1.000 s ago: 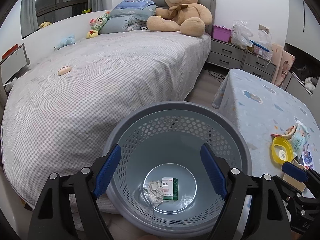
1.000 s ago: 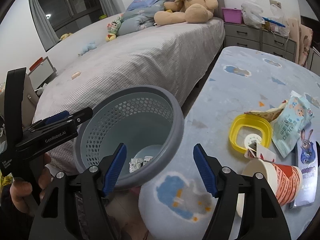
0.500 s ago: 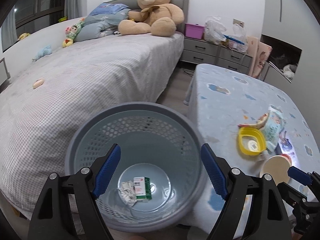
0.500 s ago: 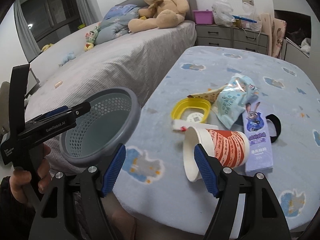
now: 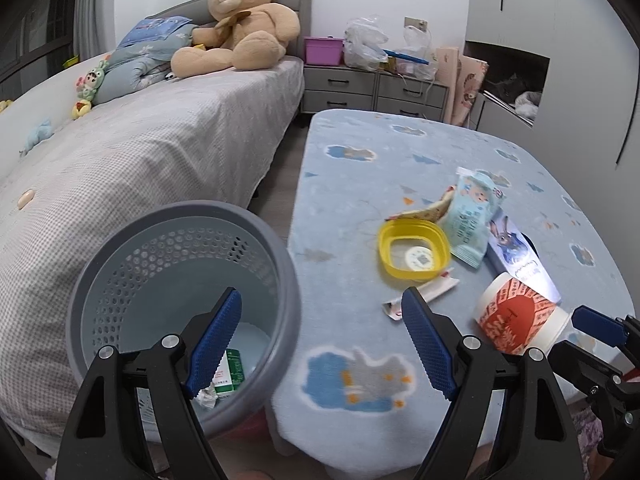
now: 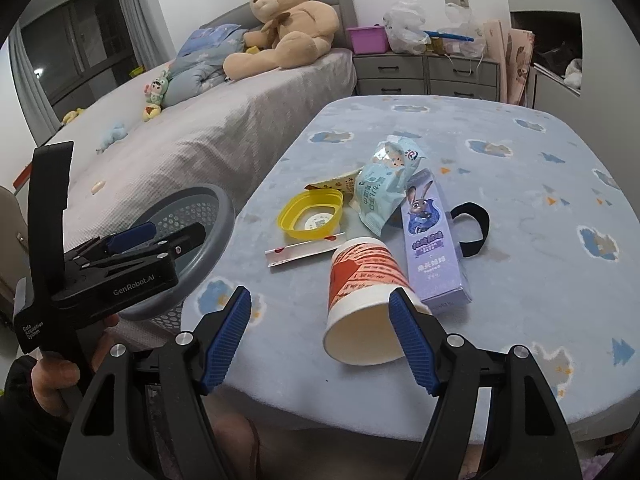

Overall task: Collect trash
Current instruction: 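Move both tools back from the wastebasket toward the red-white paper cup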

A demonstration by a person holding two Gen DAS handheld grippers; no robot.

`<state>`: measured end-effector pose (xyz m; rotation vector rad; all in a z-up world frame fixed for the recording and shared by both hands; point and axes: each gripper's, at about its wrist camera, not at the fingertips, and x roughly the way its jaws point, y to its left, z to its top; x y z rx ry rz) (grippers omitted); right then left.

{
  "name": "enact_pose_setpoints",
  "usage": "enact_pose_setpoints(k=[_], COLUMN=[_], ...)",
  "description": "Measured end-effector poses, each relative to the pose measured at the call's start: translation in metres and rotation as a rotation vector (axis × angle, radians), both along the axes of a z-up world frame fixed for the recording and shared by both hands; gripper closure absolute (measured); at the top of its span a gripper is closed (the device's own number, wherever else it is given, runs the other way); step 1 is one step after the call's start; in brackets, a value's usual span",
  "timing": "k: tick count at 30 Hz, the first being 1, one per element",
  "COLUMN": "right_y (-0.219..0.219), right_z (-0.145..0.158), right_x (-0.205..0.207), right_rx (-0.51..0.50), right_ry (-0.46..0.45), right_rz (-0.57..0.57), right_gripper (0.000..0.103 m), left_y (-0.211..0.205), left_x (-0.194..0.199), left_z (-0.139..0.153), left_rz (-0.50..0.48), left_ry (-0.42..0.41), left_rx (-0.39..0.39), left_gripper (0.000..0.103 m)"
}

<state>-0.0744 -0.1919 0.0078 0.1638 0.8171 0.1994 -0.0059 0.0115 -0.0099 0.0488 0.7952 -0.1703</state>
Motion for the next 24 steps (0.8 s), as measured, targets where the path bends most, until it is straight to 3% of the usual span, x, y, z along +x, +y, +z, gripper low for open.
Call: enact_pose_setpoints(k=[24], right_y=[-0.03], right_z=[-0.002], right_x=[-0.002], right_rx=[-0.01], right_ry=[0.02], right_rz=[-0.046], right_gripper=[0.033], left_y=[-0.026], left_x=[-0.008], left_z=[-0.01], left_rz=[-0.043], left_ry=[0.02], left_rx=[-0.001], left_gripper=[0.024])
